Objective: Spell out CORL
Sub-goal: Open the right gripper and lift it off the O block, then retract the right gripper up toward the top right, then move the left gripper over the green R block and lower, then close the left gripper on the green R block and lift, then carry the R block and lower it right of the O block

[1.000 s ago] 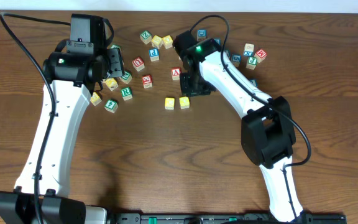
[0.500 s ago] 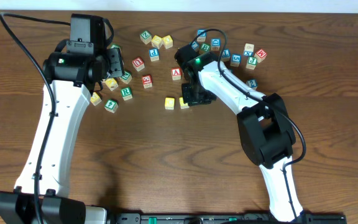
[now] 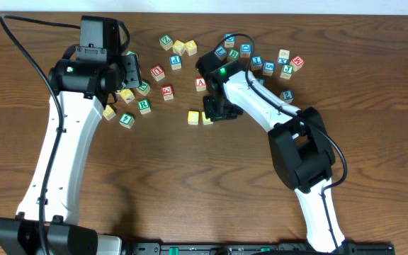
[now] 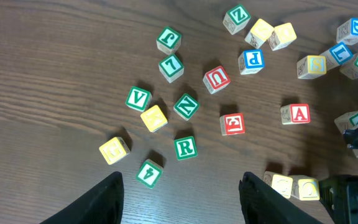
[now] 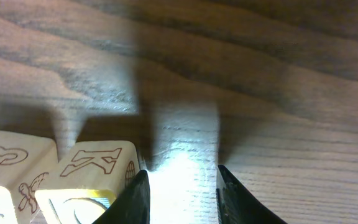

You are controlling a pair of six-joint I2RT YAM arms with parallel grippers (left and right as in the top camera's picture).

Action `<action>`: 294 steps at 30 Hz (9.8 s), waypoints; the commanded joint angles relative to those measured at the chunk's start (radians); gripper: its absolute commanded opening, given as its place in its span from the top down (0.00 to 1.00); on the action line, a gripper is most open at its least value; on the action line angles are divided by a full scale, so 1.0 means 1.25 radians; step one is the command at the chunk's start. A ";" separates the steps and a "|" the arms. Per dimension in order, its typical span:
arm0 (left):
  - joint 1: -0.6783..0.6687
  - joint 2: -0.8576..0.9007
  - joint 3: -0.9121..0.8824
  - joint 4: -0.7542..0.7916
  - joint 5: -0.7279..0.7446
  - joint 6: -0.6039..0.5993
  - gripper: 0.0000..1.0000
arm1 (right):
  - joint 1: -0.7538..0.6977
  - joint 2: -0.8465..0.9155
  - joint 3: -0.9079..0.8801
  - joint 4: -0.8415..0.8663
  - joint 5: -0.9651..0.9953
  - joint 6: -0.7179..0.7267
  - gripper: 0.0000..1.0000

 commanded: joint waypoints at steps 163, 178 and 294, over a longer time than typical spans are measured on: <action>-0.034 0.427 -0.040 0.098 -0.062 -0.191 0.49 | -0.114 -0.069 0.309 -0.264 -0.003 -0.061 0.38; -0.034 0.427 -0.050 0.107 -0.062 -0.199 0.59 | -0.114 -0.069 0.309 -0.266 -0.003 -0.061 0.37; -0.418 0.396 -0.064 0.218 0.020 -0.298 0.75 | -0.358 -0.184 0.308 -0.286 0.005 -0.092 0.32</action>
